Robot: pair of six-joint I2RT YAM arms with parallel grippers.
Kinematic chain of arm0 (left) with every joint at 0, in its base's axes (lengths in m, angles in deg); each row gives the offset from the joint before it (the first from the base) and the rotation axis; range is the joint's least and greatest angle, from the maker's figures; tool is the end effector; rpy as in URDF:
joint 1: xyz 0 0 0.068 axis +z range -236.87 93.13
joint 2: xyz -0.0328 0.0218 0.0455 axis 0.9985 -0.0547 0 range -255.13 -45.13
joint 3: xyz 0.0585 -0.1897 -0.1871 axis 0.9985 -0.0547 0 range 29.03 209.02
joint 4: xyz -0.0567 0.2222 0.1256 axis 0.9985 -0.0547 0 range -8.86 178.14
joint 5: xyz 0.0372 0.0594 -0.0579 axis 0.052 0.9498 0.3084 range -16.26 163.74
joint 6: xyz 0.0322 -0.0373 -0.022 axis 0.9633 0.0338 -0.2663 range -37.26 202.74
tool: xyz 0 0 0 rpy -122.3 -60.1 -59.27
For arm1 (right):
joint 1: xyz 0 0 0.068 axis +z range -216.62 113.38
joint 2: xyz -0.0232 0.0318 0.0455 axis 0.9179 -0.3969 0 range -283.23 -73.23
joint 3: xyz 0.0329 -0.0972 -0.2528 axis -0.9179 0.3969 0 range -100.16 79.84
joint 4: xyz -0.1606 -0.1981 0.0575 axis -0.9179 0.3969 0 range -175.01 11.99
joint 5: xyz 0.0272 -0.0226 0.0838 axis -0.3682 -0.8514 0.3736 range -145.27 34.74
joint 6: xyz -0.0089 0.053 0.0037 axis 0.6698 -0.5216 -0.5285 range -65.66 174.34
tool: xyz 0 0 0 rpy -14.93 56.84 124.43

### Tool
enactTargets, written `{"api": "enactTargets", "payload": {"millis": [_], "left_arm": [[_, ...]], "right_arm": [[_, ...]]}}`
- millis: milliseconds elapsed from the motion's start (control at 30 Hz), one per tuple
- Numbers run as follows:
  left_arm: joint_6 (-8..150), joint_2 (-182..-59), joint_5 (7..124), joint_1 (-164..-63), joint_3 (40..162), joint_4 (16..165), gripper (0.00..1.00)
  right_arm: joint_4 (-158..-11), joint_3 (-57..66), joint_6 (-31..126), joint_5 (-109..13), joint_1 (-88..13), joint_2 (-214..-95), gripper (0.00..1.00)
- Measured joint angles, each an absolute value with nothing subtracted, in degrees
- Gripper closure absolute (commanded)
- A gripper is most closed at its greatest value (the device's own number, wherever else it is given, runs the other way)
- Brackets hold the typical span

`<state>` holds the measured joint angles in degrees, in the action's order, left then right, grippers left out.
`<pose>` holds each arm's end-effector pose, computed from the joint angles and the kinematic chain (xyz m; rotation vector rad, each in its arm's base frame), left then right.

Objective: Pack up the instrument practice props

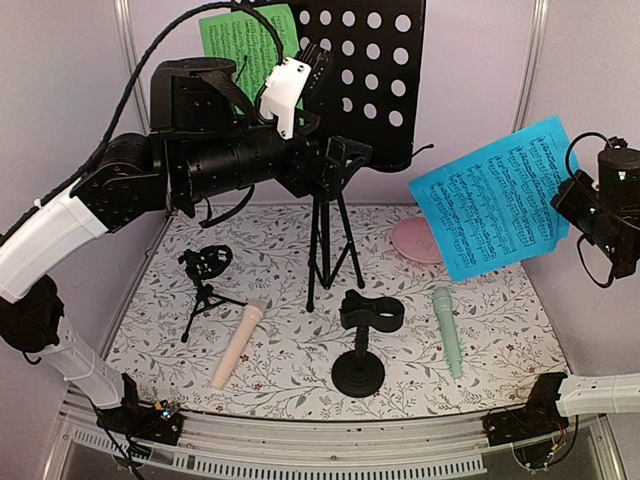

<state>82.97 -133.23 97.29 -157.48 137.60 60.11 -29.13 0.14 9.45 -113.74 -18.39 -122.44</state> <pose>0.1215 -0.3023 0.5052 0.7306 1.5616 -0.5675 0.0971 0.0632 0.4497 0.5504 1.7123 0.1259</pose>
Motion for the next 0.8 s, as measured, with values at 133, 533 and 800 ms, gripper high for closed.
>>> {"api": "enactTargets", "payload": {"millis": [133, 533, 800], "left_arm": [[82.5, -133.3, 97.0, -157.5, 137.6, 60.0, 0.04], [81.0, -133.2, 96.7, -158.0, 137.3, 59.9, 0.06], [78.9, -131.3, 96.7, -158.4, 133.6, 58.4, 0.08]], "right_arm": [[-33.0, 2.8, 12.2, -110.8, -18.5, -120.0, 1.0], [-37.0, 5.3, 16.1, -92.0, -30.8, -127.9, 1.0], [-40.3, 6.0, 20.8, -71.7, -61.3, -133.1, 1.0]]}}
